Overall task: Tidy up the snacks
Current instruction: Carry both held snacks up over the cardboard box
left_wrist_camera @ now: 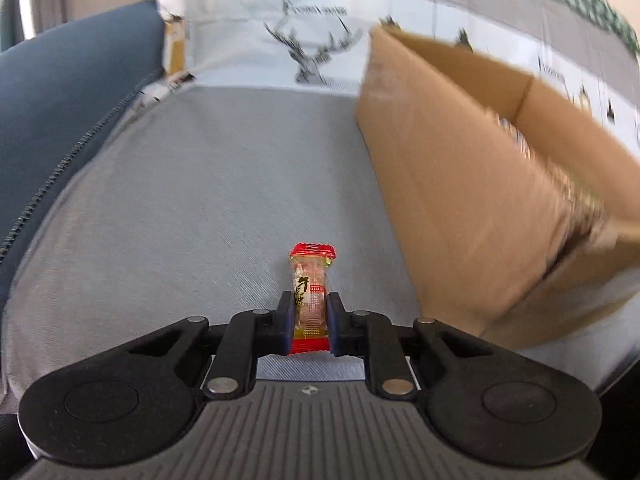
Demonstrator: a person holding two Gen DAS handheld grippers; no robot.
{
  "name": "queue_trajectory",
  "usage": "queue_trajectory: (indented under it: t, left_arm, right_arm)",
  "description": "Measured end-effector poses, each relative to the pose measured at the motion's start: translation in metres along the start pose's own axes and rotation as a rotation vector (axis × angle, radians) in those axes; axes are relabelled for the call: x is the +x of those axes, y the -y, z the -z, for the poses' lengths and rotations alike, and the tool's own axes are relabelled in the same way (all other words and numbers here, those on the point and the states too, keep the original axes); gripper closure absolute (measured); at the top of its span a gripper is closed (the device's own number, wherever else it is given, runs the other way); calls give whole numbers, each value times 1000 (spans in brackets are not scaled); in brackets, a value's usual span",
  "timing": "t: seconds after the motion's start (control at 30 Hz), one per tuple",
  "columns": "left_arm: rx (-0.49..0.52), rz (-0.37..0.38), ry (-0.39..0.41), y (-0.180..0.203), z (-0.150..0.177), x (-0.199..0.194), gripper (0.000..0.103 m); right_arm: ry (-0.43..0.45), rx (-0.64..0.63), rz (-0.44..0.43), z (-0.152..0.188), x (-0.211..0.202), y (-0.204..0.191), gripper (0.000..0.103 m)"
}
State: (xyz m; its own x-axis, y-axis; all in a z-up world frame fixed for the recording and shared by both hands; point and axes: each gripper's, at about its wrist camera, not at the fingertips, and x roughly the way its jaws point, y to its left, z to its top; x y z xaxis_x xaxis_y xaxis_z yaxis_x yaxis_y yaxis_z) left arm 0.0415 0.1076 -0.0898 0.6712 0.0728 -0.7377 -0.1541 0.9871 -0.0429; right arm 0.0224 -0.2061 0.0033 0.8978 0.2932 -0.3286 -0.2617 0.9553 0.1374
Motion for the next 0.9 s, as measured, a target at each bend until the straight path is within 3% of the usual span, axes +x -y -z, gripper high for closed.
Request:
queue_trajectory:
  t: [0.2,0.3,0.43,0.9]
  left_arm:
    - [-75,-5,86,-16,-15,-27,86]
    - [-115,-6,123,-20,-25,-42,86]
    - [-123,3,179,-17,-44,-62,86]
    - [-47,141,364,53,-125,-120,86]
  right_arm:
    - [68,-9,37,-26,-6,17,65]
    - [72,77,60,-26,-3,28,65]
    - [95,17,63,-15,-4,21,65]
    - [76,29,58,-10,9,21,65]
